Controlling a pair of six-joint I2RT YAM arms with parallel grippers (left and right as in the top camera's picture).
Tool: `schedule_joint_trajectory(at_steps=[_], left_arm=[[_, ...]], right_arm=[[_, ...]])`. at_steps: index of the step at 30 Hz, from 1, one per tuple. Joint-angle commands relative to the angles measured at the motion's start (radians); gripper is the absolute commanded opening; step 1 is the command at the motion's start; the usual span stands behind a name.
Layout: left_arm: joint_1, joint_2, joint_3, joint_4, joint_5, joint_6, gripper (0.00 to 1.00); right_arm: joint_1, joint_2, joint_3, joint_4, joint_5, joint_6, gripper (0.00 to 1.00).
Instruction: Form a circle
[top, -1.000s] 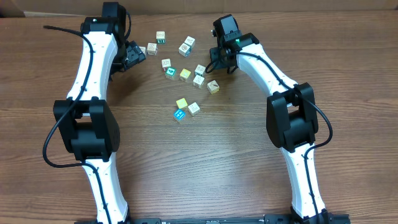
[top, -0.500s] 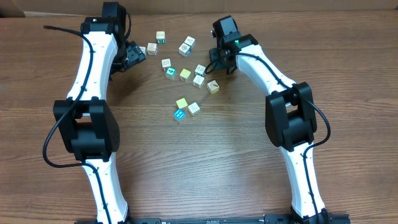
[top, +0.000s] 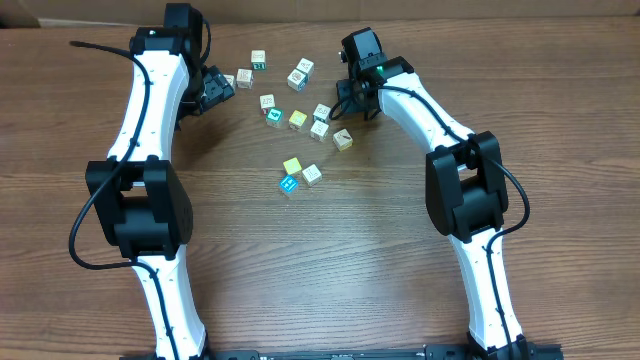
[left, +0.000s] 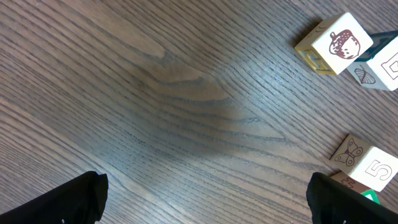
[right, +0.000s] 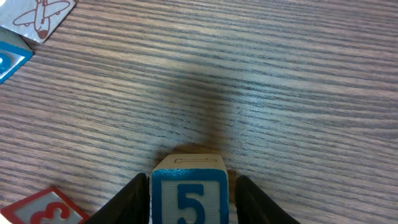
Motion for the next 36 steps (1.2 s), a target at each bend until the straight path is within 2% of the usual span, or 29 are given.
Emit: schedule_joint_trajectory(at_steps=[1, 36], left_arm=[[0.002, -0.011, 0.015, -0.001, -0.009, 0.002, 0.99], [0.002, -0.011, 0.015, -0.001, -0.009, 0.002, 1.0]], right_arm=[[-0.003, 0.005, 0.026, 0.005, 0.01, 0.0, 0.42], [-0.003, -0.077, 0.038, 0.002, 0.028, -0.022, 0.43]])
